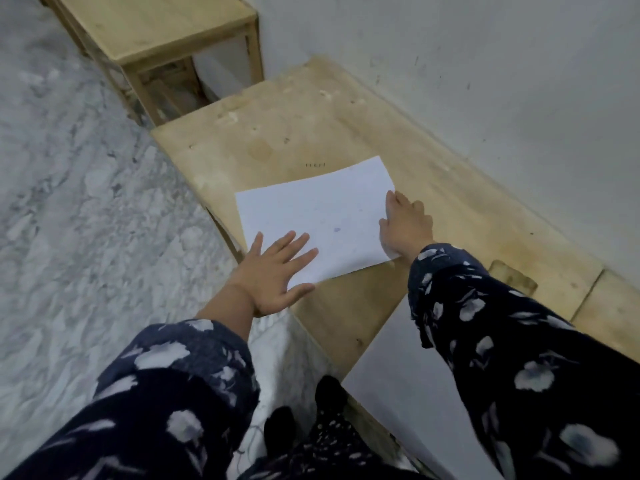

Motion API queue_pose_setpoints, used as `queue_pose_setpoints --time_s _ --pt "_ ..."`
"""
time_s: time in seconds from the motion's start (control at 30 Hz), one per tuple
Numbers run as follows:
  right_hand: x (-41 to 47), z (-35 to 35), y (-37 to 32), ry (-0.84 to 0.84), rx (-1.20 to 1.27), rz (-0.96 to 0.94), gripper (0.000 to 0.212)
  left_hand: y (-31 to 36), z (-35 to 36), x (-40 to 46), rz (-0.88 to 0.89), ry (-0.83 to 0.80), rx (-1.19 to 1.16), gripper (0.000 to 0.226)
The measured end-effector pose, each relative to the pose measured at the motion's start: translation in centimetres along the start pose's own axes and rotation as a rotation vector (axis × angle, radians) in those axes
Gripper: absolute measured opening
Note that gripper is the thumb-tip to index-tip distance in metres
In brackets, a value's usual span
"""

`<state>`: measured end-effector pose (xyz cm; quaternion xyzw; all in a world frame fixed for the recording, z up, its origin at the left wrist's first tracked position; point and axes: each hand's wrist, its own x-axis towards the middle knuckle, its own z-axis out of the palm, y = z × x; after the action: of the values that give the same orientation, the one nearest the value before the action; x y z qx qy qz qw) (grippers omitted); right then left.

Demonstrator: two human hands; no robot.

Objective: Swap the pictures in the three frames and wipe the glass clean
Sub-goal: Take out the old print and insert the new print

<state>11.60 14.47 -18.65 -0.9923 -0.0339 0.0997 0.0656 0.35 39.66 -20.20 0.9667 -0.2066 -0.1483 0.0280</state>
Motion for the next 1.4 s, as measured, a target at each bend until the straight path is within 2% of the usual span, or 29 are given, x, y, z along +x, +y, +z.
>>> queue_pose_setpoints --time_s 0.1,0.23,0.33,0.43,0.53,0.6,0.7,1.0,1.13,1.2,1.27,1.4 --pt "1.3 0.7 0.3 -0.006 -0.059 0.027 0.051 0.3 0.2 1.4 -0.042 0.033 -0.035 0.083" --pt "1.6 1.7 0.2 0.065 -0.041 0.055 0.048 0.5 0.8 2.0 -0.086 0.061 -0.029 0.07" --pt "0.5 2.2 0.2 0.138 -0.021 0.029 0.05 1.1 0.6 2.0 -0.116 0.081 -0.053 0.07" --pt "-1.0 2.1 0.6 0.093 -0.007 0.064 0.053 1.8 -0.1 2.4 -0.133 0.065 -0.063 0.072" --pt "-2.7 1.7 1.0 0.06 0.019 0.081 0.052 2.6 -1.0 2.9 -0.172 0.059 -0.038 0.057" --pt "-4.1 1.5 1.7 0.044 0.058 0.084 0.049 3.5 -1.4 3.0 -0.162 0.067 -0.002 0.051" --pt "-7.3 1.0 2.9 0.084 0.103 0.132 0.049 5.0 -1.7 3.2 -0.086 0.078 0.014 0.054" --pt "-20.7 0.7 6.6 0.091 0.129 0.406 0.048 11.7 -1.7 1.5 0.182 0.071 0.067 0.05" --pt "-27.0 1.8 8.0 0.022 0.117 0.52 0.053 14.8 -0.9 0.5 0.272 0.031 0.097 0.052" --pt "-29.8 2.5 8.5 0.028 0.116 0.627 0.052 16.4 -0.3 -0.2 0.228 0.027 0.105 0.055" --pt "-31.6 3.2 8.7 0.052 0.122 0.738 0.047 17.5 0.0 -0.6 0.111 0.051 0.1 0.058" --pt "-33.6 3.7 9.5 0.093 0.269 0.925 0.046 18.6 0.3 -1.1 0.032 0.078 0.117 0.058"
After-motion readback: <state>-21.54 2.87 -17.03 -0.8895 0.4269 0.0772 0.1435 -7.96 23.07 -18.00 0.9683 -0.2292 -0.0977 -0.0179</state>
